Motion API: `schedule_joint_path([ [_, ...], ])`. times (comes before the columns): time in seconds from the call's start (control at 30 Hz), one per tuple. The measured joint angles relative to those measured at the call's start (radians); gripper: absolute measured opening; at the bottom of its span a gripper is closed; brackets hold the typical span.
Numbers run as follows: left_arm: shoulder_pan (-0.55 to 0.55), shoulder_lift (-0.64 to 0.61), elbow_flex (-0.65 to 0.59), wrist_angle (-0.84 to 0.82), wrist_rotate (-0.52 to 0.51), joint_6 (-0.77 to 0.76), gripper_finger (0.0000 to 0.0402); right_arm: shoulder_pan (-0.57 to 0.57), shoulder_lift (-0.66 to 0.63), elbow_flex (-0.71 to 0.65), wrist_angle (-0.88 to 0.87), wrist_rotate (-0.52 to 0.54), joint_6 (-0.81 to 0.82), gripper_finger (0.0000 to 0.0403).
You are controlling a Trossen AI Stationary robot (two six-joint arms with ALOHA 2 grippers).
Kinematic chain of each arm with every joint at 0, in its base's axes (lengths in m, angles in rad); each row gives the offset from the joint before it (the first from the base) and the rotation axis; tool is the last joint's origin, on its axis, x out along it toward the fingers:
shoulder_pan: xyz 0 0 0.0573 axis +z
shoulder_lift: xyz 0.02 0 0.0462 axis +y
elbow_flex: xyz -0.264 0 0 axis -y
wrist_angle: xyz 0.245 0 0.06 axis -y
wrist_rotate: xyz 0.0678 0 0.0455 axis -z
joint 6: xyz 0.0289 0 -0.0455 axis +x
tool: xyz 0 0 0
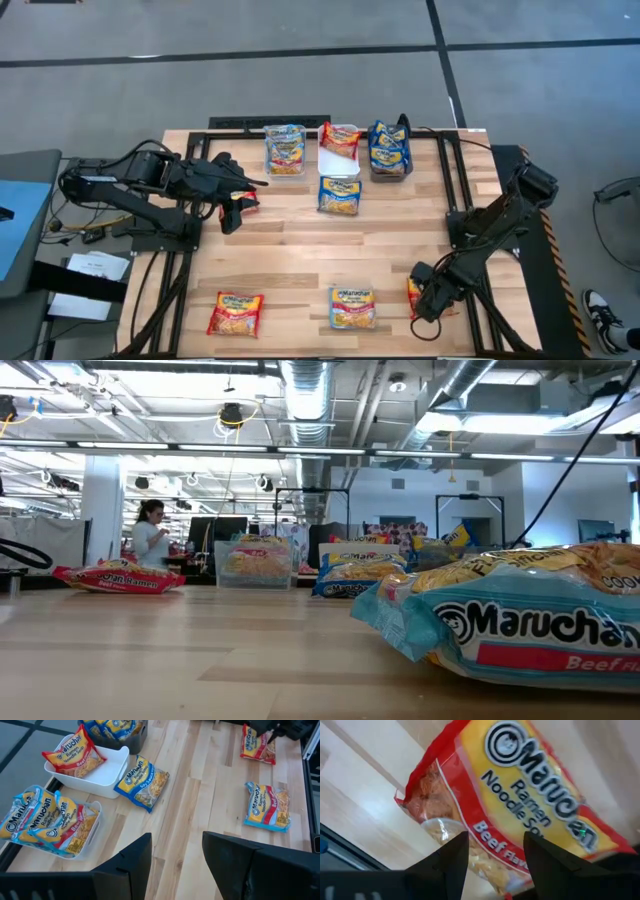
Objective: Sort Maruchan noodles
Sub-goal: Put the red noodle pack into the white bin
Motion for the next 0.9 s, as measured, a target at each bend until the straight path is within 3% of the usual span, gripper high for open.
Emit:
schedule_joint_path([
  [0.43,0.0,0.0,0.0,-0.001,0.002,0.0,0.0164,-0.032,0.119,-0.03,0.097,-0.064,0.018,0.0196],
  [0.9,0.0,0.0,0.0,-0.003,-0.001,0.001,0.0164,-0.058,0.127,-0.031,0.116,-0.085,0.053,0.0027],
])
